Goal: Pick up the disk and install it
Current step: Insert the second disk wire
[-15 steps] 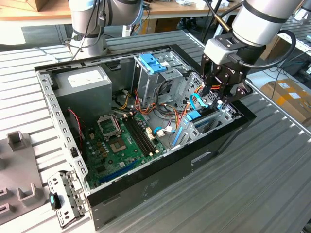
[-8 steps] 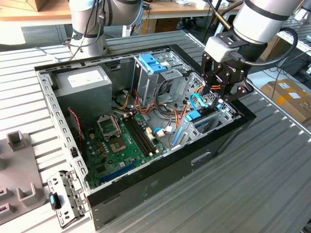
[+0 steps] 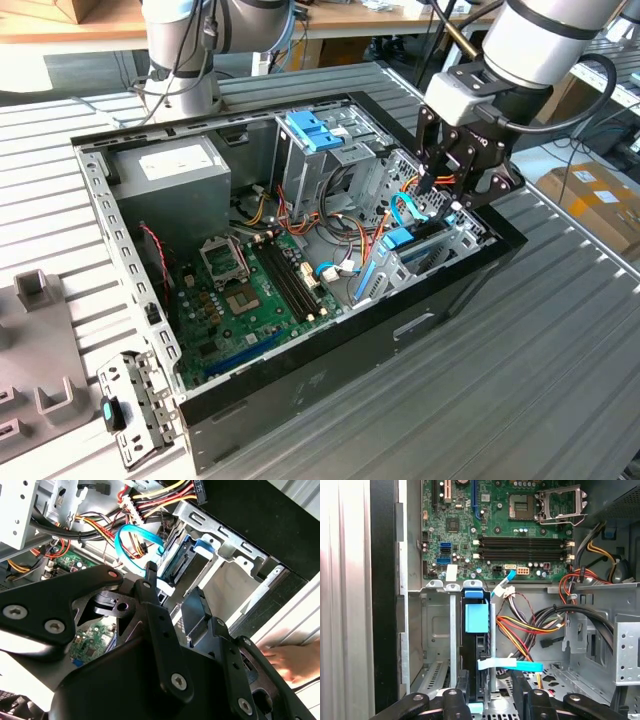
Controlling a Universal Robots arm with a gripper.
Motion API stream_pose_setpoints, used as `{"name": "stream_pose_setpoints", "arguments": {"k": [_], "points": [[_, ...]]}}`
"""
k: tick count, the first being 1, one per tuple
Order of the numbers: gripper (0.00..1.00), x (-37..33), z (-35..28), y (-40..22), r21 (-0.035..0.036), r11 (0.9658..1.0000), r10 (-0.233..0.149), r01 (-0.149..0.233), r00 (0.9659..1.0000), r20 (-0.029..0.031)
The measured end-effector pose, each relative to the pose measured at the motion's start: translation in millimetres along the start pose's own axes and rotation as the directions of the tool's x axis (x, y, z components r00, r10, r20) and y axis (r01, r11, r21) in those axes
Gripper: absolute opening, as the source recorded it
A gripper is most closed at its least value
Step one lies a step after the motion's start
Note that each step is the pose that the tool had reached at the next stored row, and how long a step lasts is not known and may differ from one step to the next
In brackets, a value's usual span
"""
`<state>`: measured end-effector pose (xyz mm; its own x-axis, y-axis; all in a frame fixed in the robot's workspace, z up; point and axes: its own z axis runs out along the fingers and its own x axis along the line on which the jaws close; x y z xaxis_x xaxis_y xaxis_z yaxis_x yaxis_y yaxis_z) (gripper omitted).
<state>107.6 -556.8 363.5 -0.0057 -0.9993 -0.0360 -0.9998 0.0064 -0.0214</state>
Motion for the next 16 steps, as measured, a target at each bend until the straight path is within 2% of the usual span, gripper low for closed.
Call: {"name": "stream_pose_setpoints", "arguments": {"k": [3, 13, 16], "points": [[0.47, -0.1, -0.1, -0.1, 0.0000, 1.0000, -0.001, 0.001, 1.0000, -0.0028], [0.47, -0.5, 0.0, -4.2, -0.0005, 0.9999, -0.014, 0.014, 0.9999, -0.0025], [0.47, -1.2, 0.2, -9.6, -0.0008, 0.9997, -0.023, 0.023, 0.9997, -0.0023]]}}
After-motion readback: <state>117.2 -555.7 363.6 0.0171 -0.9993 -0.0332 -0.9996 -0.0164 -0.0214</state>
